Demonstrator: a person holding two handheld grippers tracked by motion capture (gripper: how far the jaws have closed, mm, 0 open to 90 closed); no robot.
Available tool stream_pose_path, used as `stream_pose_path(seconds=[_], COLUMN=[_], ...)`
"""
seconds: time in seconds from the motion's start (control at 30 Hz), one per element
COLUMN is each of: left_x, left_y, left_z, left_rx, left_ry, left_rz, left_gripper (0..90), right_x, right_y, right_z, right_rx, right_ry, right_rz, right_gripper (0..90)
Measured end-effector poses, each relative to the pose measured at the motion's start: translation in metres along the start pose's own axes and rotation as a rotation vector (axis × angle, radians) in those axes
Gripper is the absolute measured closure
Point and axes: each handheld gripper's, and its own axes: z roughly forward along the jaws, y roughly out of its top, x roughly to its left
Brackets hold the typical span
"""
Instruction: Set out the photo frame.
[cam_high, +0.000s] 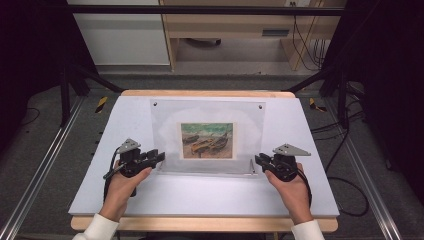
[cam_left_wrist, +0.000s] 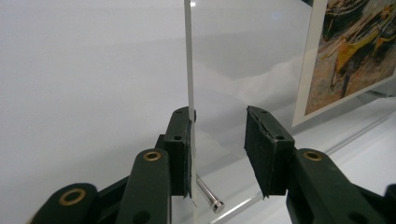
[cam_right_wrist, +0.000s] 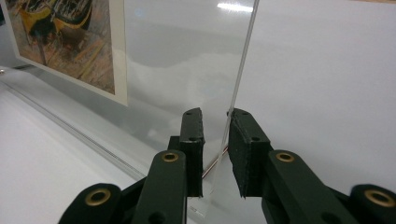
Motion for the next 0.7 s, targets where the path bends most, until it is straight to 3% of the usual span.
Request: stream_pose_path(seconds=[0.7], left_x=[-0.0024], left_y=[-0.0036], left_z=[-0.0029], left_rx=[0.013], left_ry=[-0.001], left_rz=[0.019], left_gripper=[61.0], right_x=[0.0022], right_y=[-0.0044], right_z=[-0.0034], right_rx=[0.008], right_ry=[0.004], right_rz=[-0.004], right_gripper=[75.7])
